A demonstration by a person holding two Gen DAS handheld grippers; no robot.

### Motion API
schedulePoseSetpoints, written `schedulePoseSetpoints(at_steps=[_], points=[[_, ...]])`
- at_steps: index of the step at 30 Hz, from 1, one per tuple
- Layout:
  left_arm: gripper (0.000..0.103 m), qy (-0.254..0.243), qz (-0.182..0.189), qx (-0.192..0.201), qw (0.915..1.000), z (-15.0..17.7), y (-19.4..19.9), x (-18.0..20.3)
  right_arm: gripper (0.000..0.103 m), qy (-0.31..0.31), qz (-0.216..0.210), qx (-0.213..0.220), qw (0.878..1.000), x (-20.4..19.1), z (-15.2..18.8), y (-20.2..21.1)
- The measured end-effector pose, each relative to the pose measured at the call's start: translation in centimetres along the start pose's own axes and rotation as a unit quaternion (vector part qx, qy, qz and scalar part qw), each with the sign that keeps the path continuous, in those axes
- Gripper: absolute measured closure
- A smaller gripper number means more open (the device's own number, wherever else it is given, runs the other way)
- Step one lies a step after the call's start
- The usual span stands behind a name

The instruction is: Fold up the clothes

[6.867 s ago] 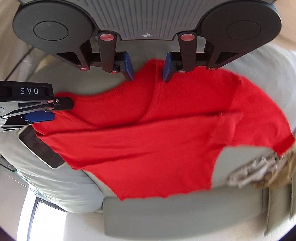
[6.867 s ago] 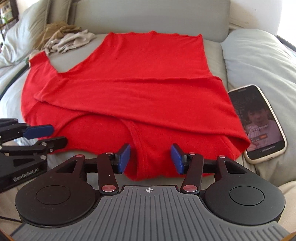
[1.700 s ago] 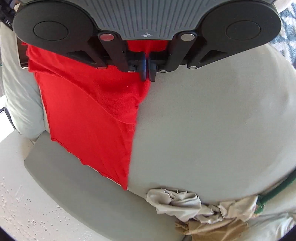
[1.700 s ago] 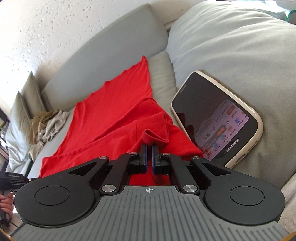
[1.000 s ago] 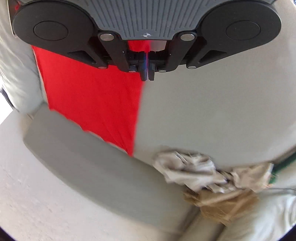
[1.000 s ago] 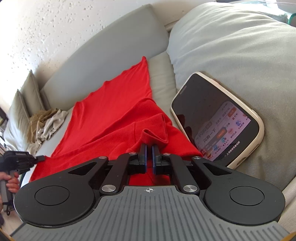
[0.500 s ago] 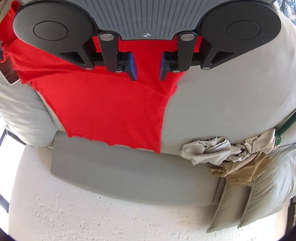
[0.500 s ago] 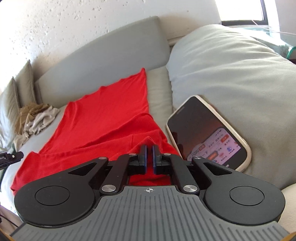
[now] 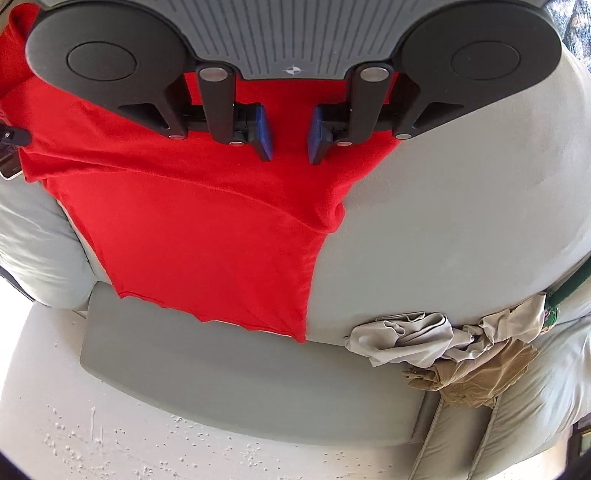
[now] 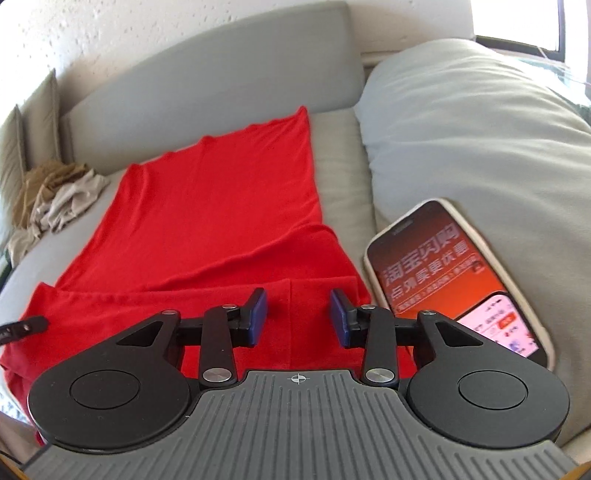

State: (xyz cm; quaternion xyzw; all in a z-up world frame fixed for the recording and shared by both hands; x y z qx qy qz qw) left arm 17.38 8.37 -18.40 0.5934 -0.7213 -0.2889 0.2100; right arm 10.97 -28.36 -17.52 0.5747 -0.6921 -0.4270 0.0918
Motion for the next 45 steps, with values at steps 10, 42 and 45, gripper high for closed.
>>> schedulePoseSetpoints(at_steps=[10,42,45], points=[[0.078,0.065,0.014,0.004,0.9978,0.1,0.2,-1.5,0.096,0.160,0.069,0.131,0.976,-4.2,-0.8,2.7],[0.074,-0.149,-0.042,0.039,0.9872,-0.3,2.8,4.6,0.095,0.037,0.010,0.051,0.998,-1.0,1.7,4.6],[0.074,-0.104,-0.024,0.067,0.9921,-1.6,2.8,4.6,0.050,0.003,-0.003,0.131,0.991,-0.2,-1.8,7.0]])
Point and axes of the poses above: each gripper's, at about its wrist camera, not at the fingertips, and y roughly against the way its jaws point, x to its right, z to its underside, the point moved 10 cm from there along -y, roughly the way its jaws point, and after that the axes turned 15 degrees about -y, right-handed, at the moved point
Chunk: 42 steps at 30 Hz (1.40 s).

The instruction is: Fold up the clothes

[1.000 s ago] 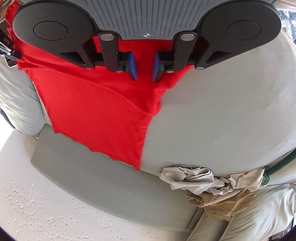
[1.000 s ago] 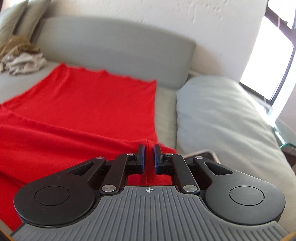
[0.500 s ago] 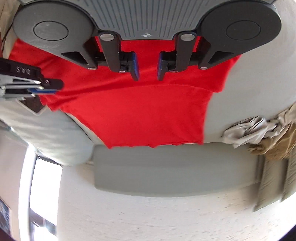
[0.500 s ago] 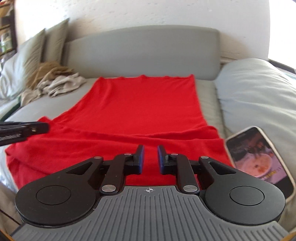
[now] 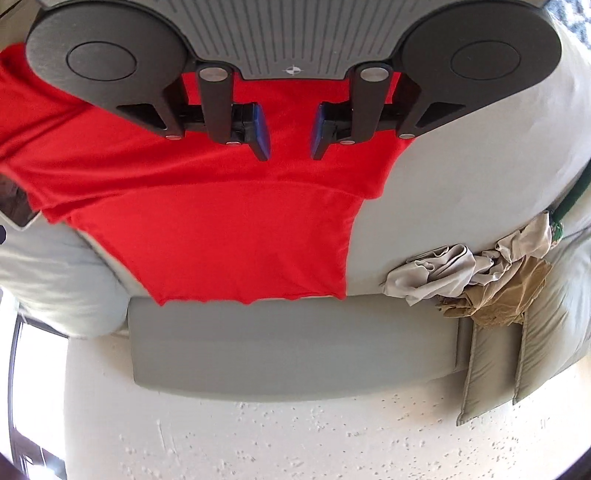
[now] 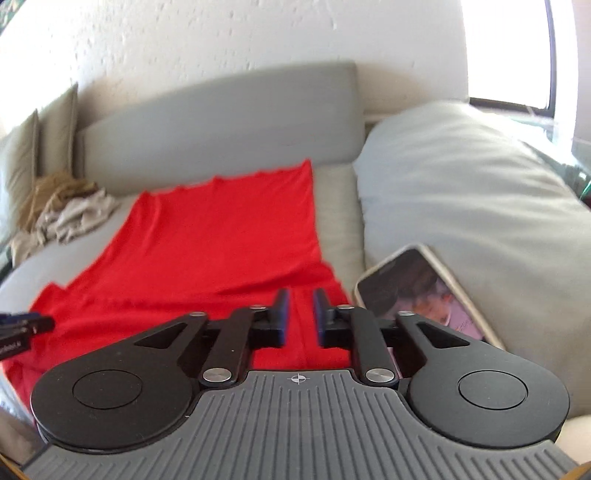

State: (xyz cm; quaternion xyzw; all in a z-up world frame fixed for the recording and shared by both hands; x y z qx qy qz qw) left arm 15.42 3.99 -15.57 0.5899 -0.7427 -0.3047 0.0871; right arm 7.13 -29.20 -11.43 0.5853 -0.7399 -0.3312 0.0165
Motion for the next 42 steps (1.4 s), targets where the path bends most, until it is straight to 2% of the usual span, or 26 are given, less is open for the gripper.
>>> schedulePoseSetpoints(at_steps=[2,4,6,8,12,14,18,21,26,28,35,38,39,40,42], points=[[0.074,0.023,0.002,0.010,0.9997,-0.7,-0.5,-0.2,0.023,-0.036,0.013,0.061,0.997,1.3,-3.0,0.3],[0.074,0.041,0.002,0.014,0.9991,-1.2,-1.1,-0.4,0.022,-0.070,0.040,0.097,0.992,3.2,-5.4,-0.5],[0.074,0.058,0.004,0.009,0.9983,-1.5,-1.8,-0.4,0.017,-0.093,0.072,0.107,0.987,5.0,-6.8,-2.4],[0.074,0.075,0.007,0.003,0.9971,-1.6,-2.4,-0.5,0.017,-0.114,0.104,0.116,0.981,6.8,-8.1,-4.3],[0.074,0.097,0.016,-0.003,0.9951,-1.6,-3.1,-0.7,0.017,-0.066,0.184,0.112,0.974,8.8,-8.6,-8.5],[0.075,0.106,0.020,-0.004,0.9941,-1.6,-3.4,-0.9,0.017,-0.063,0.200,0.099,0.973,9.5,-8.4,-9.1],[0.074,0.118,0.030,-0.022,0.9923,-1.4,-4.4,-0.8,0.017,-0.102,0.173,0.101,0.974,9.7,-8.1,-7.2],[0.074,0.119,0.041,-0.037,0.9914,-1.1,-4.9,-0.3,0.016,-0.084,0.152,0.111,0.978,9.3,-7.9,-5.1],[0.074,0.080,0.062,-0.037,0.9942,-1.4,-4.8,1.6,0.013,-0.084,0.163,0.142,0.973,10.7,-8.7,-3.3],[0.074,0.067,0.064,-0.042,0.9948,-1.2,-5.0,2.2,0.013,-0.086,0.174,0.116,0.974,11.3,-8.3,-4.4],[0.074,0.063,0.062,-0.048,0.9949,-0.9,-5.2,2.4,0.013,-0.087,0.151,0.104,0.979,10.6,-7.6,-5.9],[0.079,0.026,0.100,-0.014,0.9946,-1.9,-3.7,4.2,0.013,-0.084,0.120,0.070,0.987,8.7,-6.7,-5.2],[0.079,-0.002,0.113,0.005,0.9936,-2.3,-2.8,5.3,0.016,-0.081,0.106,0.054,0.990,7.8,-6.2,-5.0],[0.079,-0.030,0.122,0.020,0.9919,-2.5,-2.2,6.4,0.021,-0.060,0.073,0.024,0.995,6.0,-5.1,-5.0],[0.078,-0.083,0.127,0.035,0.9878,-2.5,-1.4,8.5,0.061,-0.017,0.007,-0.035,0.999,2.5,-2.6,-4.8]])
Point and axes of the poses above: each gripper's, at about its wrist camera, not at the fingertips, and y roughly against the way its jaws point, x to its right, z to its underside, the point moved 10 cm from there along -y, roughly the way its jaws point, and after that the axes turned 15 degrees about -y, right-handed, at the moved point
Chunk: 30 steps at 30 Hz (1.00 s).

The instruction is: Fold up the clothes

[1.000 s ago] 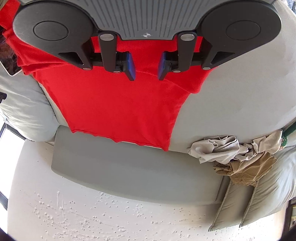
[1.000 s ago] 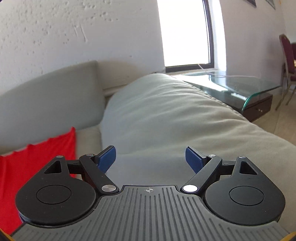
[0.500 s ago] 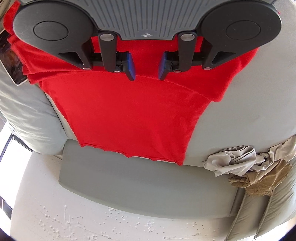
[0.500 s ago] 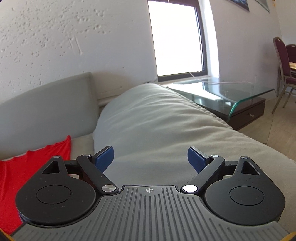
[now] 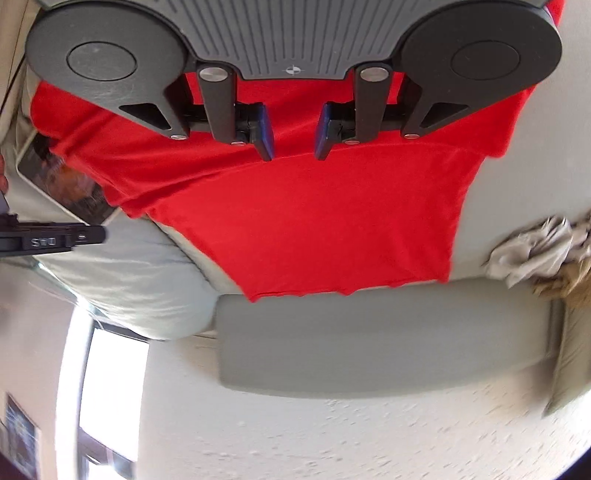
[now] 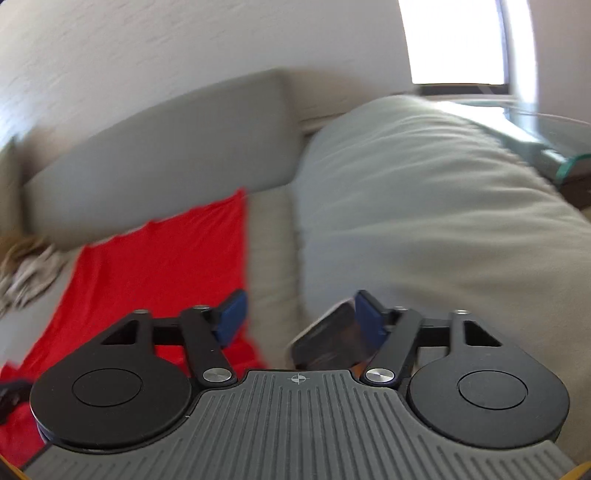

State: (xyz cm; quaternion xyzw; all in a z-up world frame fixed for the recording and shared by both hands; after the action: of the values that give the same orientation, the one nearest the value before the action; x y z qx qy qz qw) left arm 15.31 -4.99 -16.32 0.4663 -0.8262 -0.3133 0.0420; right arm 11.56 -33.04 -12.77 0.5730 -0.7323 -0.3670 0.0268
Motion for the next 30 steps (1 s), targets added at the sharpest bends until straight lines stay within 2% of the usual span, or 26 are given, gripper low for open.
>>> schedulePoseSetpoints(at_steps=[3,6,9,10,12,13,14,15,16,18,21,25,27,28,29,30], points=[[0.079,-0.035,0.011,-0.015,0.9992,0.5,-0.5,1.9,0.072,0.081,-0.057,-0.045,0.994,-5.6,4.6,0.1],[0.085,-0.046,0.047,-0.050,0.9966,1.8,-0.9,3.2,0.075,0.125,-0.095,-0.077,0.985,-9.9,8.3,0.3],[0.085,-0.057,0.042,-0.072,0.9948,2.6,0.3,3.3,0.074,0.187,-0.064,-0.108,0.974,-10.8,11.5,-0.3],[0.085,-0.049,0.043,-0.085,0.9942,3.1,0.8,3.0,0.074,0.200,-0.060,-0.091,0.974,-10.1,11.5,0.2],[0.085,-0.004,0.050,-0.115,0.9921,4.0,2.1,2.2,0.070,0.203,-0.016,-0.070,0.976,-7.5,10.3,1.1],[0.083,0.016,0.051,-0.125,0.9907,4.4,2.8,1.8,0.070,0.185,-0.001,-0.070,0.980,-5.8,9.4,1.5],[0.083,0.034,0.051,-0.132,0.9894,4.6,3.5,1.3,0.077,0.166,0.014,-0.070,0.984,-4.2,8.5,1.8],[0.083,0.048,0.048,-0.130,0.9892,4.6,4.2,0.7,0.077,0.147,0.027,-0.069,0.986,-2.6,7.6,2.2],[0.083,0.065,0.045,-0.118,0.9900,4.2,4.6,0.0,0.069,0.130,0.024,-0.063,0.989,-2.2,6.7,2.4],[0.083,0.089,0.017,-0.079,0.9927,2.7,4.8,-1.7,0.070,0.095,0.017,-0.051,0.994,-1.6,4.8,2.8],[0.083,0.078,-0.048,-0.052,0.9945,1.2,2.7,-3.4,0.070,0.092,-0.039,-0.050,0.994,-5.6,4.3,1.8],[0.082,0.083,-0.076,-0.098,0.9888,3.5,-1.8,-4.4,0.070,0.114,-0.106,-0.102,0.982,-12.3,7.8,-2.2],[0.079,0.097,-0.084,-0.110,0.9856,4.4,-1.7,-5.4,0.073,0.105,-0.112,-0.133,0.979,-13.2,9.2,-4.1],[0.079,0.107,-0.084,-0.115,0.9841,4.7,-1.5,-5.9,0.074,0.104,-0.099,-0.133,0.981,-12.6,9.4,-4.9],[0.081,0.116,-0.085,-0.118,0.9825,4.9,-1.4,-6.4,0.094,0.102,-0.087,-0.133,0.982,-12.0,9.5,-5.6],[0.085,0.126,-0.085,-0.120,0.9811,5.1,-1.2,-6.9,0.103,0.094,-0.080,-0.123,0.985,-11.0,9.0,-5.9]])
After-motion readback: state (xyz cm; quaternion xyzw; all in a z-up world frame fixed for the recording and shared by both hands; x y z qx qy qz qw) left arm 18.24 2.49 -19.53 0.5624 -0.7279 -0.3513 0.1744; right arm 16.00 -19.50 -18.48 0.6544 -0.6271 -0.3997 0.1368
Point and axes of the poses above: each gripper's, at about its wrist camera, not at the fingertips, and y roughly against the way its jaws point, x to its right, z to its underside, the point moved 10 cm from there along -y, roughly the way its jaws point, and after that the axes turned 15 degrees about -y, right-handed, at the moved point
